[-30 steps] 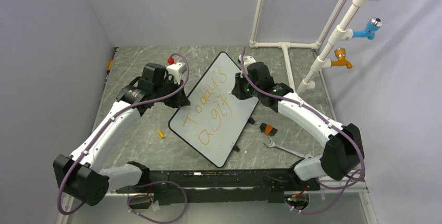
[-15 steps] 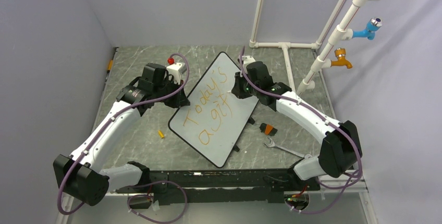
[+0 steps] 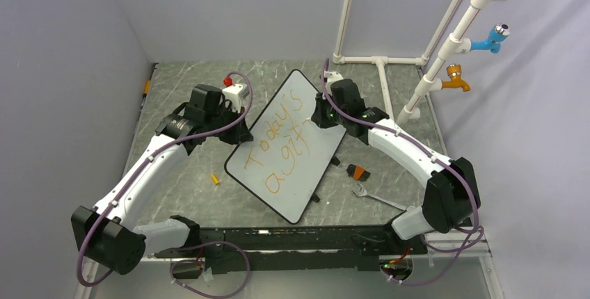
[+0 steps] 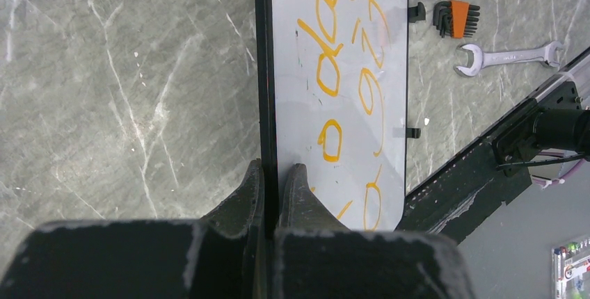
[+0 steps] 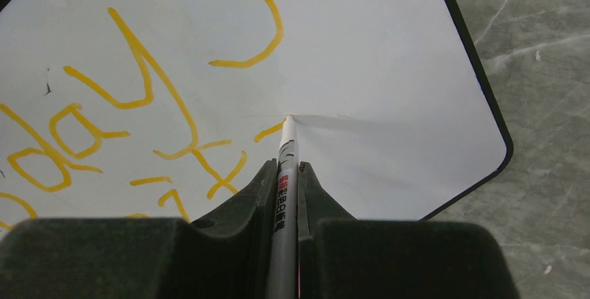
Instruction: Write a sentence on the whiteboard
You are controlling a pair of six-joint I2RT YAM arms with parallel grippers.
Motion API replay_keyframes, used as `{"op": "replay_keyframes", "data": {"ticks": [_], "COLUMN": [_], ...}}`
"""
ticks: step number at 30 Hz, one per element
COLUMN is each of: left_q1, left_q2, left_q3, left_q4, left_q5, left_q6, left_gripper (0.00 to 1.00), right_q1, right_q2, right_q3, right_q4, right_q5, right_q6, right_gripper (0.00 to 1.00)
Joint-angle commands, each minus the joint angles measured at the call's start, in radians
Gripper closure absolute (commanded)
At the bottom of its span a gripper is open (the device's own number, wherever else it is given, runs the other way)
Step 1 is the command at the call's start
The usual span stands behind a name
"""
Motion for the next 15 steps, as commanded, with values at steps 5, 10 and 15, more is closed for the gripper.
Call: {"op": "replay_keyframes", "data": {"ticks": [5, 10, 15], "left_q1": [0.001, 0.001, 0.001], "left_q2": [-0.001, -0.001, -0.003], "left_q3": [-0.008, -0.009, -0.009], "left_q4": [0.0, 0.0, 0.001], "left_q5": [-0.152, -0.153, -0.15], "left_q6": [0.107, 0.107, 0.107], "left_gripper": [1.0, 1.0, 1.0], "right_q1": [-0.006, -0.007, -0.006], "right_q2": [0.038, 0.019, -0.025], "right_q3": [0.061, 0.073, 0.072], "right_q4": [0.038, 0.019, 0.003], "right_q5": [0.008, 0.006, -0.001], "right_q6": [-0.008, -0.015, -0.01], "right_gripper": [1.0, 1.0, 1.0]}}
